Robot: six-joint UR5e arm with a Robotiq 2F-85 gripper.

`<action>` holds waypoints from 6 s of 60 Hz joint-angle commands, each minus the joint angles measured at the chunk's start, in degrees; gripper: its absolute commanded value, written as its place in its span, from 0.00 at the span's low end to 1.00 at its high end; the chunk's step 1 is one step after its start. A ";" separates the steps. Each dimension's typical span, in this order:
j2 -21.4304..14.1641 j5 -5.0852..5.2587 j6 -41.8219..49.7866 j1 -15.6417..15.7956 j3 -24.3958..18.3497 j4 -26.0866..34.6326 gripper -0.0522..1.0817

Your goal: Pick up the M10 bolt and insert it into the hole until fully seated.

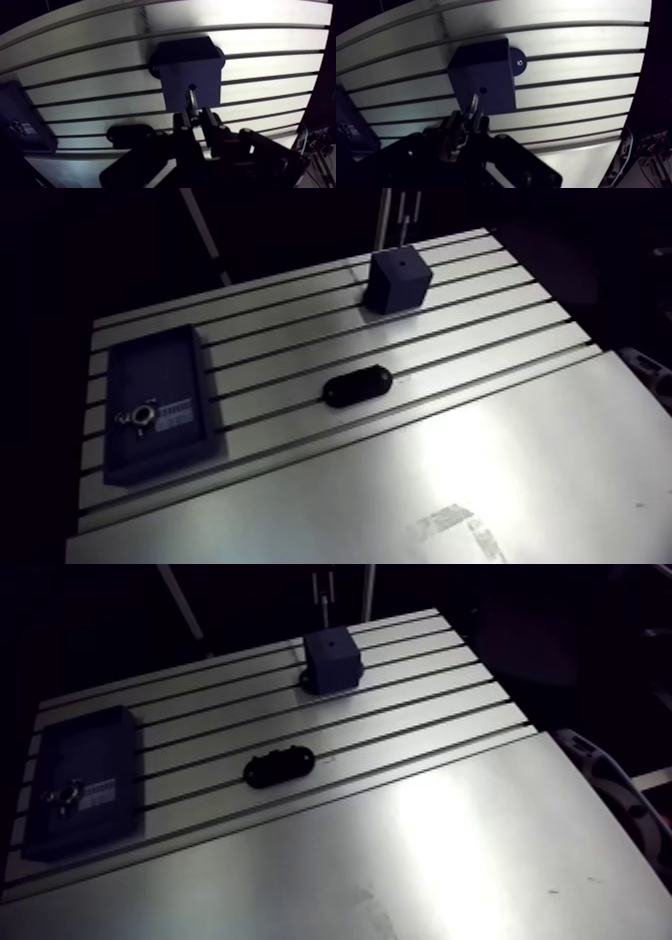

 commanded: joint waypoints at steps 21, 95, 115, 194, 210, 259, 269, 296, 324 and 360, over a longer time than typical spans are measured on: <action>-0.75 -0.15 -0.04 -0.37 2.07 -0.79 1.00; -0.75 -0.08 -0.13 -0.91 3.75 -3.34 1.00; -0.66 -0.08 -0.22 -0.83 4.17 -3.42 1.00; -0.66 0.02 -0.22 -0.83 4.45 -3.78 1.00; -0.66 0.02 -0.22 -0.74 4.27 -3.78 1.00; -0.48 0.02 -0.22 -0.82 4.45 -3.78 1.00; -0.48 -0.05 -0.22 -0.83 4.36 -3.78 1.00; -0.48 0.02 -0.13 -0.74 4.61 -3.78 1.00; -0.22 0.02 -0.22 -0.66 5.85 -6.68 1.00; -0.75 0.03 -1.35 -0.39 7.18 -8.86 0.05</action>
